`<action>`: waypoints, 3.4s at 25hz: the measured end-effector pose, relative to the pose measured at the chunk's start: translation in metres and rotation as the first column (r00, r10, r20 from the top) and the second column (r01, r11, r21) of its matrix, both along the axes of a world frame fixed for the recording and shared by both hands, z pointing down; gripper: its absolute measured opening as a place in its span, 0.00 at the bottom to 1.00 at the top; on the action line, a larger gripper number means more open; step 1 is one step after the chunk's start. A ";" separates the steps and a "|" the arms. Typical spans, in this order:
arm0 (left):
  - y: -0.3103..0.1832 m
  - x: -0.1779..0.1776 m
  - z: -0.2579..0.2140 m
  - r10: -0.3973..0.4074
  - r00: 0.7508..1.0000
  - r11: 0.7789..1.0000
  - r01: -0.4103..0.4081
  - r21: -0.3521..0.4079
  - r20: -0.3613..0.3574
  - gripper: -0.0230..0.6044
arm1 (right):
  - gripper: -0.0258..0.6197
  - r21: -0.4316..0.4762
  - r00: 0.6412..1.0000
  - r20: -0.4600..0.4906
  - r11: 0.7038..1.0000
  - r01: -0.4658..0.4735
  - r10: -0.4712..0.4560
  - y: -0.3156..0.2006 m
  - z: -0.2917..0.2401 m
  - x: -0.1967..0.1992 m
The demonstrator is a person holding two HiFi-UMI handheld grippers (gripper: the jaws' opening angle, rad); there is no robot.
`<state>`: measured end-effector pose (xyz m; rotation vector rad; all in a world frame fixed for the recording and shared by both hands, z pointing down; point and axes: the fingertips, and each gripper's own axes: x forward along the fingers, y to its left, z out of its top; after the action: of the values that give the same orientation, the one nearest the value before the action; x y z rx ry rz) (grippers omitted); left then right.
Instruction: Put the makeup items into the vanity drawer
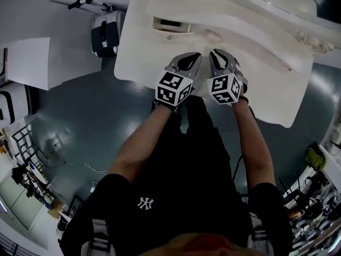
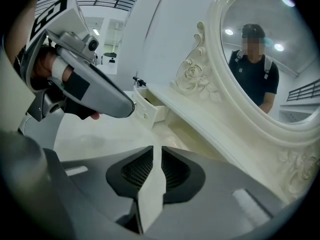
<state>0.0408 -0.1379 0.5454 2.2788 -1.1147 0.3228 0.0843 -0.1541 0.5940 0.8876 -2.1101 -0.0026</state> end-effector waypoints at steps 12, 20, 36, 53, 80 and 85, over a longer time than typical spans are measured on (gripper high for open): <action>-0.028 0.009 0.026 -0.017 1.000 0.999 0.017 -0.040 0.007 0.04 | 0.40 -0.043 1.000 -0.022 0.999 0.006 -0.007 -0.041 0.030 0.018; -0.037 0.002 0.034 -0.045 0.999 0.997 0.045 -0.055 0.012 0.04 | 0.54 -0.046 0.997 -0.034 0.996 0.075 -0.076 -0.058 0.029 0.007; -0.037 -0.024 0.034 -0.083 0.997 0.995 0.083 -0.060 0.010 0.04 | 0.31 -0.052 0.989 -0.086 0.992 0.117 -0.122 -0.060 0.048 -0.019; -0.006 -0.045 0.003 -0.071 0.997 0.997 0.071 -0.001 0.000 0.04 | 0.12 0.059 1.000 -0.006 0.998 0.018 -0.017 -0.021 -0.030 -0.037; -0.025 -0.121 -0.019 -0.232 0.972 0.972 0.231 0.039 0.023 0.04 | 0.25 0.066 0.990 -0.024 0.988 0.137 -0.136 -0.054 -0.051 -0.133; -0.027 -0.119 -0.020 -0.235 0.972 0.972 0.233 0.040 0.026 0.04 | 0.15 0.094 0.991 0.003 0.987 0.132 -0.133 -0.057 -0.058 -0.135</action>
<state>-0.0787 -0.1644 0.5253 2.1505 -1.3998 0.2458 -0.0505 -0.2112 0.5358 0.8008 -2.1893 -0.1677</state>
